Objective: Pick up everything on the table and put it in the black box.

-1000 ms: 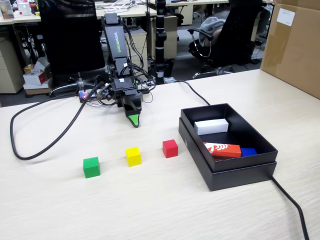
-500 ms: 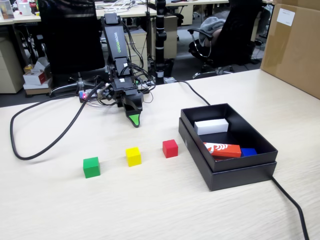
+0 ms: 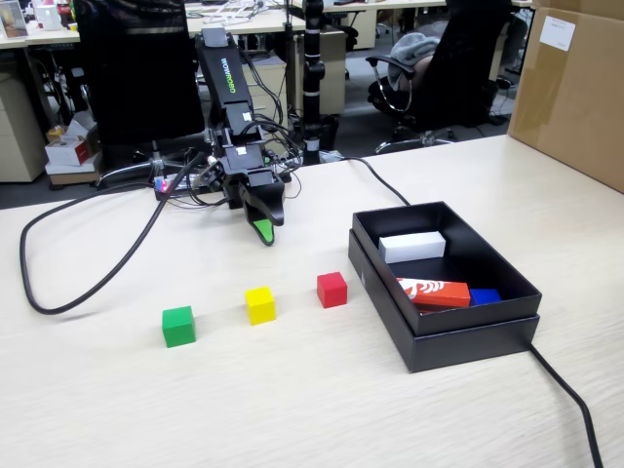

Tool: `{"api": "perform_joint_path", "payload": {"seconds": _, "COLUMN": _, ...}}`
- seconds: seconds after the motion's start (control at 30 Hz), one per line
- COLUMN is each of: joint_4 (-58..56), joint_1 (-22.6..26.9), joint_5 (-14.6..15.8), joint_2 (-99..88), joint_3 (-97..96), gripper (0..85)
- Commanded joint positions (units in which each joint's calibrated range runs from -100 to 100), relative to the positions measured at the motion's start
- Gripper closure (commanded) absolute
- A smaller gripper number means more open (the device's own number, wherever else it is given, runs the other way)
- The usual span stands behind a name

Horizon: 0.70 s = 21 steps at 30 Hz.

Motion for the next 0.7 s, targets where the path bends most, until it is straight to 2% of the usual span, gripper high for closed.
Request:
{"api": "perform_joint_path", "payload": {"seconds": 0.0, "joint_4": -8.6, "joint_1": 0.5, "joint_5": 1.5, "joint_2": -2.5, "joint_3": 9.7, "gripper": 40.6}}
{"api": "perform_joint_path", "payload": {"seconds": 0.1, "joint_4": -18.6, "joint_1": -0.9, "joint_5": 1.5, "joint_2": -2.3, "joint_3": 19.8, "gripper": 40.6}}
{"api": "perform_joint_path", "payload": {"seconds": 0.43, "joint_4": -41.6, "joint_1": -3.9, "joint_5": 1.1, "joint_2": -1.9, "joint_3": 40.4, "gripper": 40.7}}
{"api": "perform_joint_path", "payload": {"seconds": 0.67, "joint_4": -43.9, "joint_1": -9.7, "joint_5": -0.8, "joint_2": 7.3, "joint_3": 50.6, "gripper": 40.8}}
